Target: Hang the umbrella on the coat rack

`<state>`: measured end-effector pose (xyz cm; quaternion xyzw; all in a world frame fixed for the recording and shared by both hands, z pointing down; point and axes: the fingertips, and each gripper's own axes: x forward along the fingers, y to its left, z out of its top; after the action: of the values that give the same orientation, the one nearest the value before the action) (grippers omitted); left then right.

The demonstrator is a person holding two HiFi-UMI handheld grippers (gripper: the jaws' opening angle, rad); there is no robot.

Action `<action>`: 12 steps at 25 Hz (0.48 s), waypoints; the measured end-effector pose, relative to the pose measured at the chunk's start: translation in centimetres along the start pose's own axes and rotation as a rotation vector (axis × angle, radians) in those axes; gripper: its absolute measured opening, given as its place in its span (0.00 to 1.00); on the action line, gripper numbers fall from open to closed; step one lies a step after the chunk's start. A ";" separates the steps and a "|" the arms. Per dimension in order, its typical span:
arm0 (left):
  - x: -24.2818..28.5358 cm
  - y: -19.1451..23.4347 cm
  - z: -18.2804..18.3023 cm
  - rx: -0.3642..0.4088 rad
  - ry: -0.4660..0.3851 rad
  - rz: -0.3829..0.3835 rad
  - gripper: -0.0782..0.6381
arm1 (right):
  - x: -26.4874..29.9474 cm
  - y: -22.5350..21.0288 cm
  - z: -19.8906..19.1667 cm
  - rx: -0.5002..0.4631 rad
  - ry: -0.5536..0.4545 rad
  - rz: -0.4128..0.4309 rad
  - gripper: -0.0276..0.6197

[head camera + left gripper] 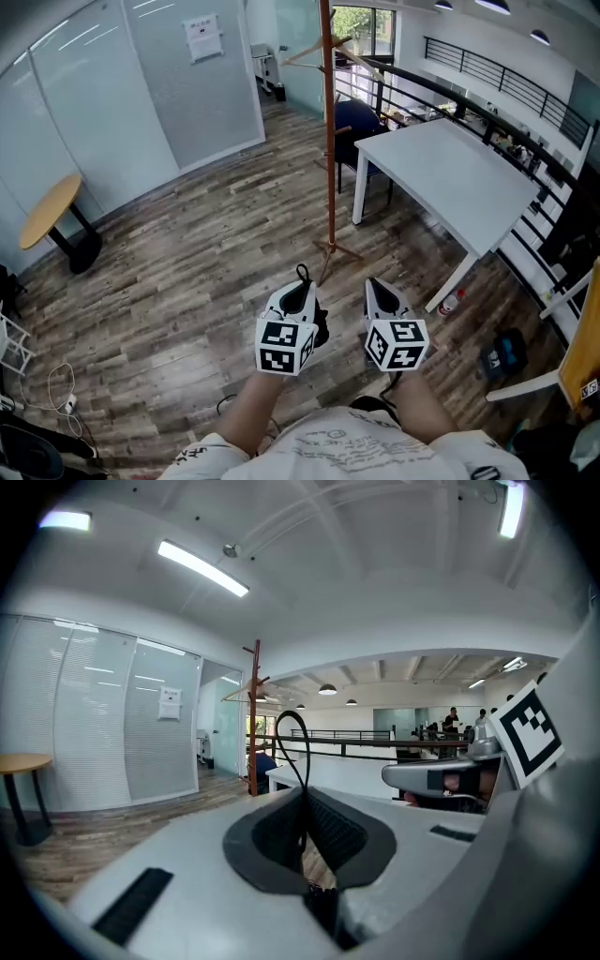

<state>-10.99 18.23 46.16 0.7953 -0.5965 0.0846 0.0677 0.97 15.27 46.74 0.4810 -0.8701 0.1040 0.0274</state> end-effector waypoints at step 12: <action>10.1 2.6 0.5 0.011 0.010 0.015 0.12 | 9.7 -6.4 0.8 0.014 0.001 0.026 0.04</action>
<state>-10.68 7.91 47.85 0.7908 -0.6016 0.0921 0.0656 1.24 3.70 48.37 0.4697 -0.8756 0.1106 0.0235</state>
